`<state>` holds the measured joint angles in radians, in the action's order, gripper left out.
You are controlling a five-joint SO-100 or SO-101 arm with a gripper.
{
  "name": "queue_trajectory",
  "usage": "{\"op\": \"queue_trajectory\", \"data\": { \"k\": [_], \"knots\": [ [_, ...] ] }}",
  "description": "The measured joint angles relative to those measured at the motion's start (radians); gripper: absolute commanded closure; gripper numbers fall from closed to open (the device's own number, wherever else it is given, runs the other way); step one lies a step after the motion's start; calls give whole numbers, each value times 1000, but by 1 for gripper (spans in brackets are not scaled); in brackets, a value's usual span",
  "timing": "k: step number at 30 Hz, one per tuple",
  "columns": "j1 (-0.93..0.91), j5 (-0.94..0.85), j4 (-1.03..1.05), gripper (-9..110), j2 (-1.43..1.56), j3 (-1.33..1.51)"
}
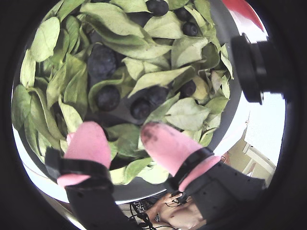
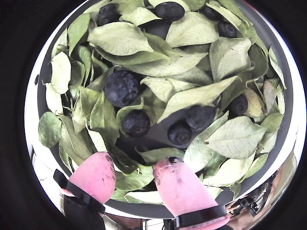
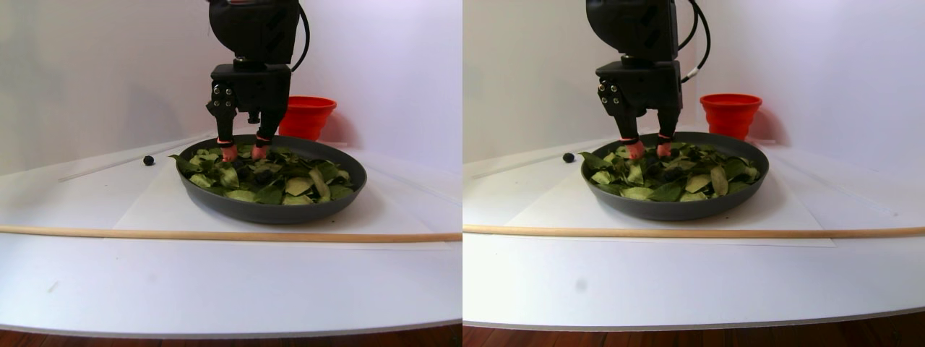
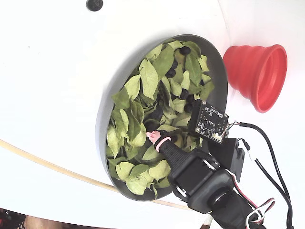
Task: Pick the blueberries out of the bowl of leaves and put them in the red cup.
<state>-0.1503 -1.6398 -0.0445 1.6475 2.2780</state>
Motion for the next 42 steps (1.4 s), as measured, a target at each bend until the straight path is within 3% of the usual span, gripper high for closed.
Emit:
{"op": "queue_trajectory", "data": {
  "k": [42],
  "knots": [
    [6,8,-101,86,-198,-110]
  ]
}}
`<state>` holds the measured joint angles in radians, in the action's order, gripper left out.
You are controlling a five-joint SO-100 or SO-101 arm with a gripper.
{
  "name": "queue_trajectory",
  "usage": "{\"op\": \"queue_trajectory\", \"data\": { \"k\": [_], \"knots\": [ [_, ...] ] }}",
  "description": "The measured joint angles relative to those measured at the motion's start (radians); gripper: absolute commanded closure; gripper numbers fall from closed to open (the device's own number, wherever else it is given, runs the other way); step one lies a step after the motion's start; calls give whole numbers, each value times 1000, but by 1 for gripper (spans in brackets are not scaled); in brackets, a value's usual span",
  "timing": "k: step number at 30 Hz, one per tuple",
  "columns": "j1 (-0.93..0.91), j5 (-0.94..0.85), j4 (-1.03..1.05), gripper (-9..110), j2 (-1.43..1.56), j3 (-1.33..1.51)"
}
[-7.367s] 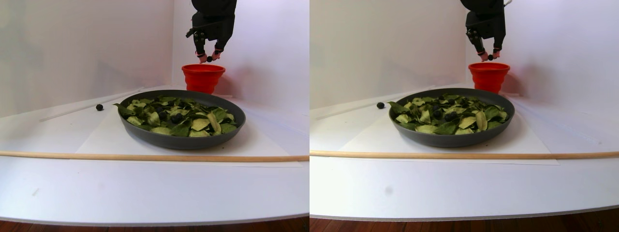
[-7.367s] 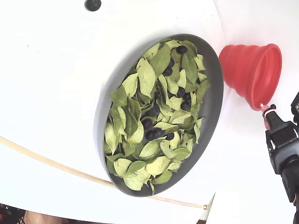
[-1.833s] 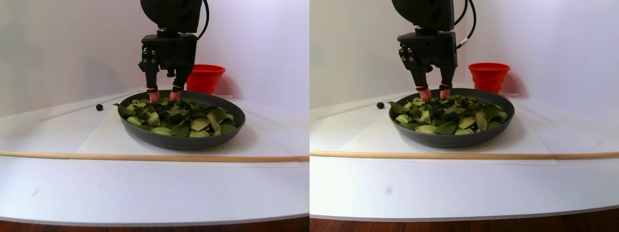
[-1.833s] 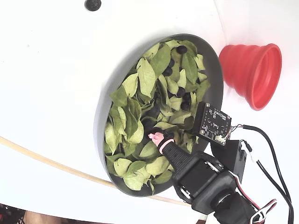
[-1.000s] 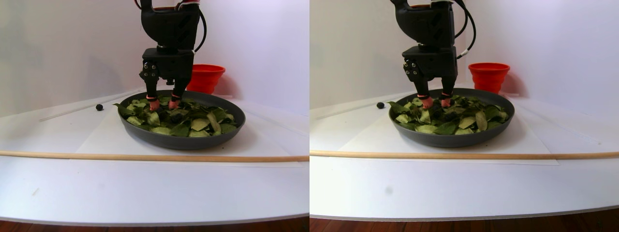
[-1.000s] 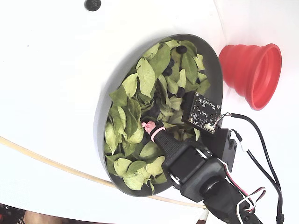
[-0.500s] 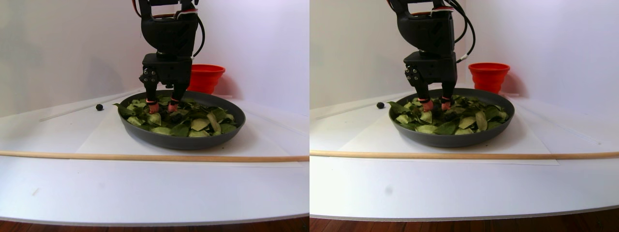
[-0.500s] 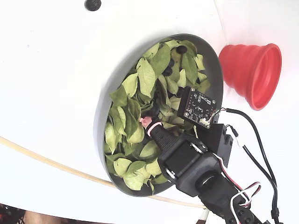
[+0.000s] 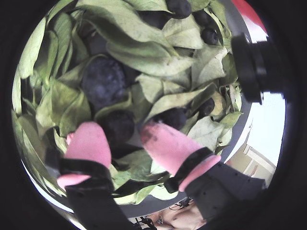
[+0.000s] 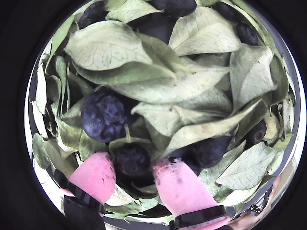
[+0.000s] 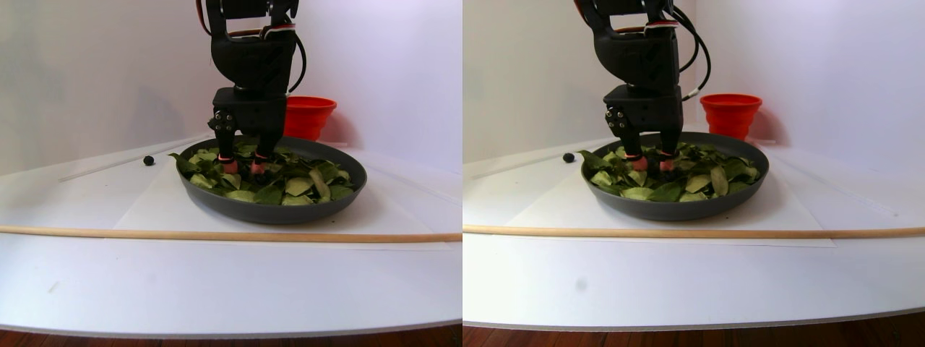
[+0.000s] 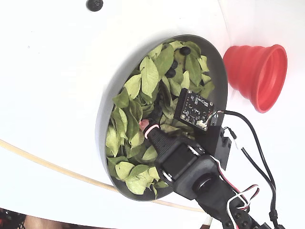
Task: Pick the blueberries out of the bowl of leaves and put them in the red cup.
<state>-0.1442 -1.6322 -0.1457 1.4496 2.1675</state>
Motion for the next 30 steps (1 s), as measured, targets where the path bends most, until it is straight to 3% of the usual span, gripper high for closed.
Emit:
{"op": "queue_trajectory", "data": {
  "k": [30],
  "knots": [
    [15,0,-31,91,-37,-15]
  ]
}}
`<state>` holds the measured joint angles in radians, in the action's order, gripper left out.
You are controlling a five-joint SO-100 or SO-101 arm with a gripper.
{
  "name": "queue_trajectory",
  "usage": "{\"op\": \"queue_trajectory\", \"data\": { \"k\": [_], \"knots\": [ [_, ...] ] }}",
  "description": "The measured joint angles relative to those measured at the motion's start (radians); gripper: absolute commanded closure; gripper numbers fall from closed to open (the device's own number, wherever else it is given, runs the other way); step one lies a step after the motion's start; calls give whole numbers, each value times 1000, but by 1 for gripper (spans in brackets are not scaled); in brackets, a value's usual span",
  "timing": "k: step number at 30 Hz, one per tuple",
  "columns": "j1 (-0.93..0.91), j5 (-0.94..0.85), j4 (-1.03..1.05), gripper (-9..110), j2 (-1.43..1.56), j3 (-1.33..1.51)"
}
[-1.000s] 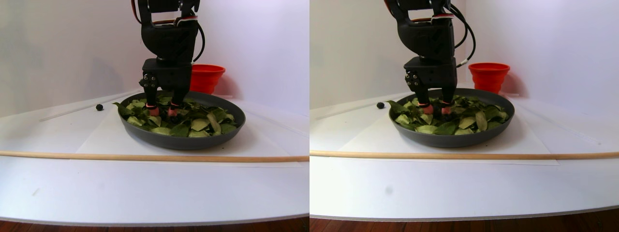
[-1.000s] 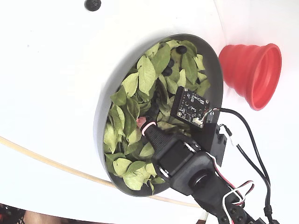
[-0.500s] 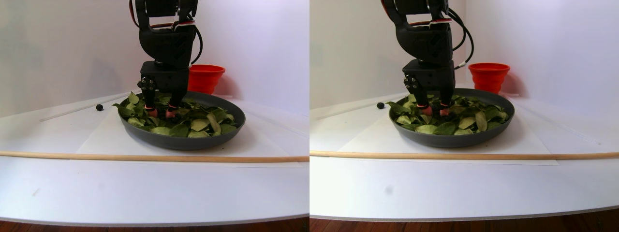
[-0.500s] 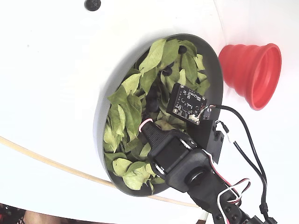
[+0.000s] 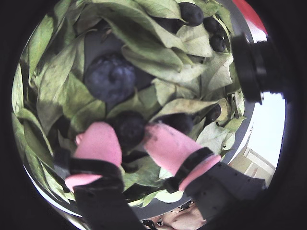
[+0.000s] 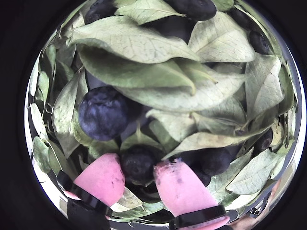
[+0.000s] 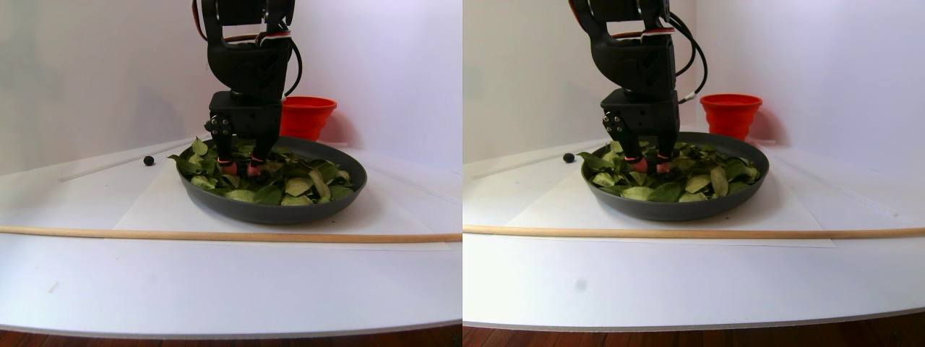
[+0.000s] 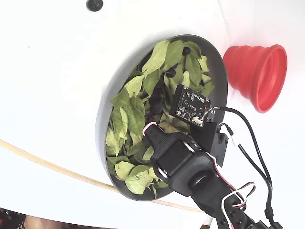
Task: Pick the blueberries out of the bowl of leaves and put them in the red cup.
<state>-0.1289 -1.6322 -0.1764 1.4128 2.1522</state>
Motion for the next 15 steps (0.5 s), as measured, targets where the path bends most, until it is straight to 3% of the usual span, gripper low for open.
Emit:
{"op": "queue_trajectory", "data": {
  "k": [15],
  "knots": [
    [0,-14,43,91,64,14]
  ]
}}
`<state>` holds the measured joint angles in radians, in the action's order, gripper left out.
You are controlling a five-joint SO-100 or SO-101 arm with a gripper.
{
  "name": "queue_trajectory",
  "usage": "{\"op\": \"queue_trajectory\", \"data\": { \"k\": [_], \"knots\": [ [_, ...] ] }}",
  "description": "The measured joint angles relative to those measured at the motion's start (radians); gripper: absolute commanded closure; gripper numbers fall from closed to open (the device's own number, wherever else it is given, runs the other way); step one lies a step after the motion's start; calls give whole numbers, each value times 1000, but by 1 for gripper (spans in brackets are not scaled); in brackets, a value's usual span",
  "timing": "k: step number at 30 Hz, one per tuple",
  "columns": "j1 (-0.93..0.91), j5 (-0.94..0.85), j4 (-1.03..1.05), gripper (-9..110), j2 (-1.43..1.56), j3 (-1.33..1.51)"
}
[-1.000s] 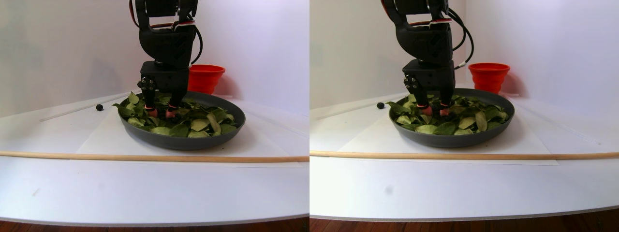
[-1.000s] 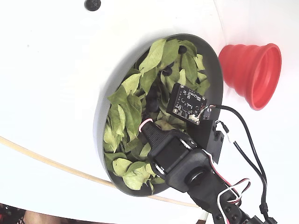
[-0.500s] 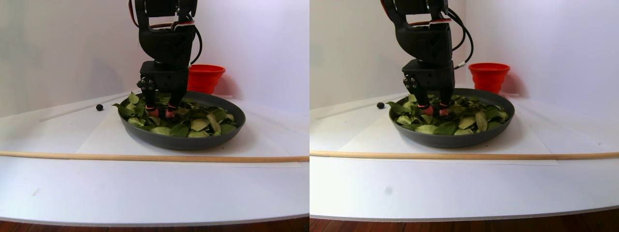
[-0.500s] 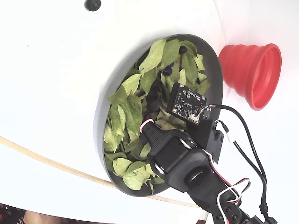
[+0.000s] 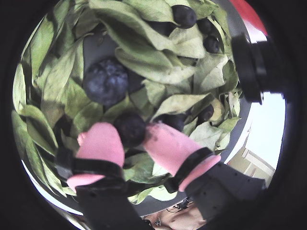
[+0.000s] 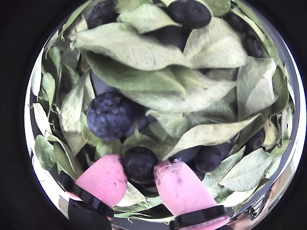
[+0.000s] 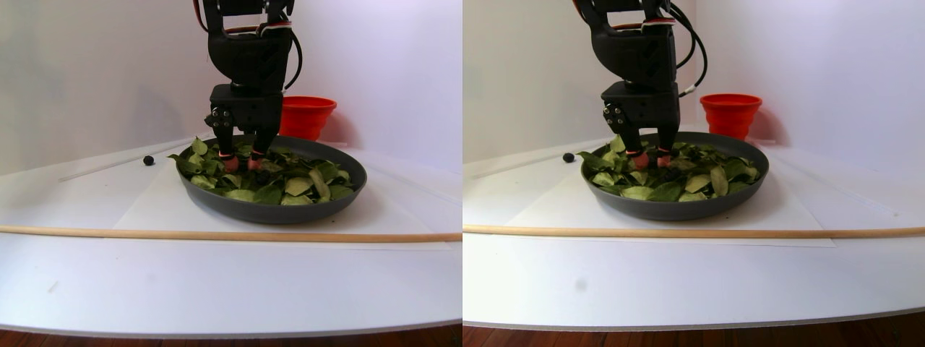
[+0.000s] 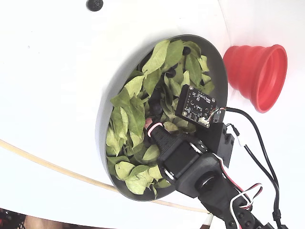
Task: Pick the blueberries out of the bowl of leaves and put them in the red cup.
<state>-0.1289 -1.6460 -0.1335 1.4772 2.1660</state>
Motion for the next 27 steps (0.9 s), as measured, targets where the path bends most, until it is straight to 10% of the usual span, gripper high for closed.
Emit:
{"op": "queue_trajectory", "data": {
  "k": [27],
  "knots": [
    [-92,-40,133,91,198,8]
  ]
}}
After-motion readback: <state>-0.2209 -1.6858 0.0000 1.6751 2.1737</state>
